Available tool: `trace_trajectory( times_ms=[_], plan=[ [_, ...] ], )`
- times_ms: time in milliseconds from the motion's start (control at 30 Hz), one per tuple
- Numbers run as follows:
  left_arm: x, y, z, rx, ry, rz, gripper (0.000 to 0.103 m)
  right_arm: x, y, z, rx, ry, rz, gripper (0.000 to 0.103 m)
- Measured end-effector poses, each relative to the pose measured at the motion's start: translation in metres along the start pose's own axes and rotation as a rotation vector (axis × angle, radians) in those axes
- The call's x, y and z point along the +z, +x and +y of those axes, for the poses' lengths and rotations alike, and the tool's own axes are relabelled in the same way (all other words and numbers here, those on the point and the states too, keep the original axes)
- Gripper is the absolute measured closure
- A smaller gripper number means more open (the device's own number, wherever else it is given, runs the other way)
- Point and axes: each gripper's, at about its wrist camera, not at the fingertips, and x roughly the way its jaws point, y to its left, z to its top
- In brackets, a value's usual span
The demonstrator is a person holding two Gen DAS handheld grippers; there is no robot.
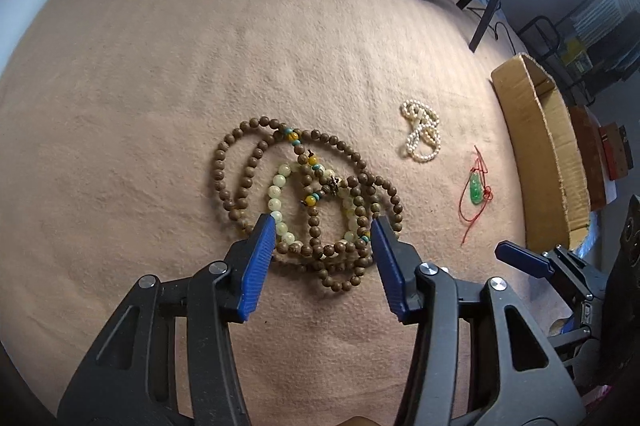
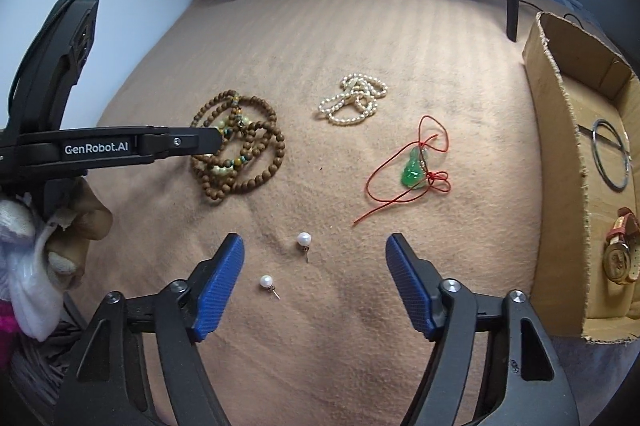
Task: Organize jewelry
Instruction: 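Grasp the wooden bead strands with the left tool while the right tool grasps a pearl earring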
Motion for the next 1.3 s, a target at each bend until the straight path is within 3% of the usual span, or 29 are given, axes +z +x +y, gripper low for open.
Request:
trace_trajectory(
  times_ms=[133, 233, 633, 700, 1033, 1300],
  plan=[
    [-0.001, 0.006, -0.007, -0.007, 0.016, 0.02, 0.052, 0.0, 0.004, -0.001, 0.011, 0.011, 0.012, 0.037],
    [-0.002, 0.009, -0.017, 0.023, 0.058, 0.017, 0.052, -0.001, 0.006, -0.002, 0.016, 0.014, 0.021, 0.045],
    [0.005, 0.032, -0.032, 0.083, 0.102, 0.034, 0.052, -0.004, 0.011, 0.0, 0.027, 0.014, 0.035, 0.058],
    [0.006, 0.036, -0.033, 0.093, 0.105, 0.039, 0.061, -0.005, 0.013, 0.002, 0.029, 0.008, 0.037, 0.059],
    [0.01, 0.039, -0.027, 0.061, 0.077, 0.035, 0.084, -0.005, 0.026, 0.018, 0.009, -0.068, 0.041, 0.066],
    [0.007, 0.03, -0.02, 0.048, 0.069, 0.024, 0.087, -0.008, 0.044, 0.035, -0.043, -0.132, 0.032, 0.074]
  ],
)
